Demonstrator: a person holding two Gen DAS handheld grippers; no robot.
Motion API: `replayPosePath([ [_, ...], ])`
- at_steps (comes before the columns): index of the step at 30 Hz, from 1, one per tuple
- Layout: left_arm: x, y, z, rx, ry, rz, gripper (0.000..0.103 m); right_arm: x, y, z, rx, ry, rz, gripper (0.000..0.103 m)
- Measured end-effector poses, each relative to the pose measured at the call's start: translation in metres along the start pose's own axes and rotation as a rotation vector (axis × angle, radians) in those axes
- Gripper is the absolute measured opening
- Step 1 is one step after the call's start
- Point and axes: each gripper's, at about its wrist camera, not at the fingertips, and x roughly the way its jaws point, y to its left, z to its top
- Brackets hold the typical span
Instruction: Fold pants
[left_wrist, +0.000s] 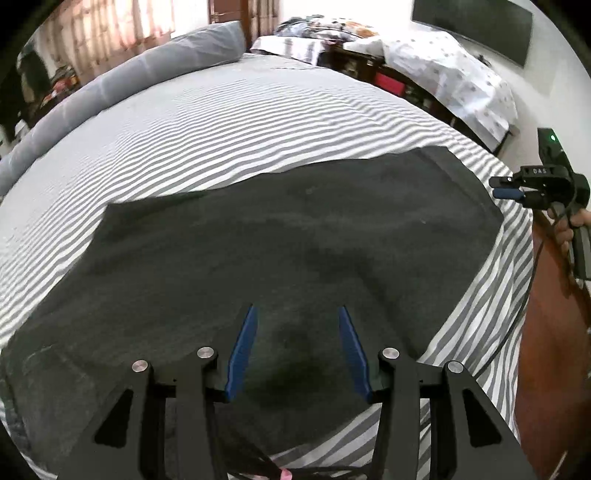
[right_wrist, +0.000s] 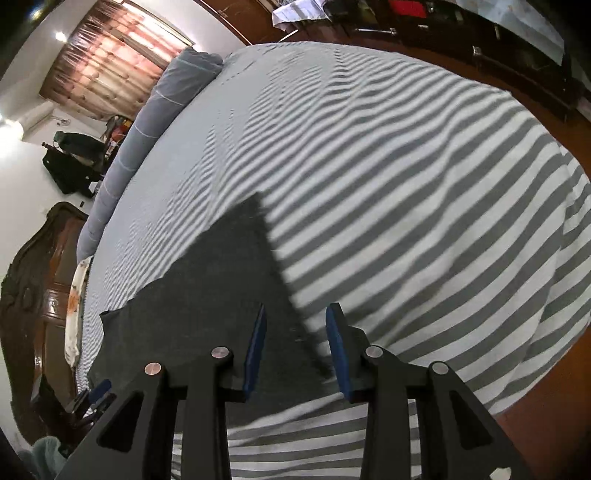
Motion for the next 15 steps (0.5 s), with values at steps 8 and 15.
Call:
replayPosePath([
  [8, 0.027, -0.036, 0.018, 0.047, 0.017, 0.066, 0.048, 0.012, -0.015, -0.007, -0.092, 0.008, 0.117, 0.034],
  [15, 0.059, -0.045, 0.022, 0.05, 0.061, 0.149, 0.048, 0.017, -0.011, -0.026, -0.149, 0.02, 0.221, 0.031],
])
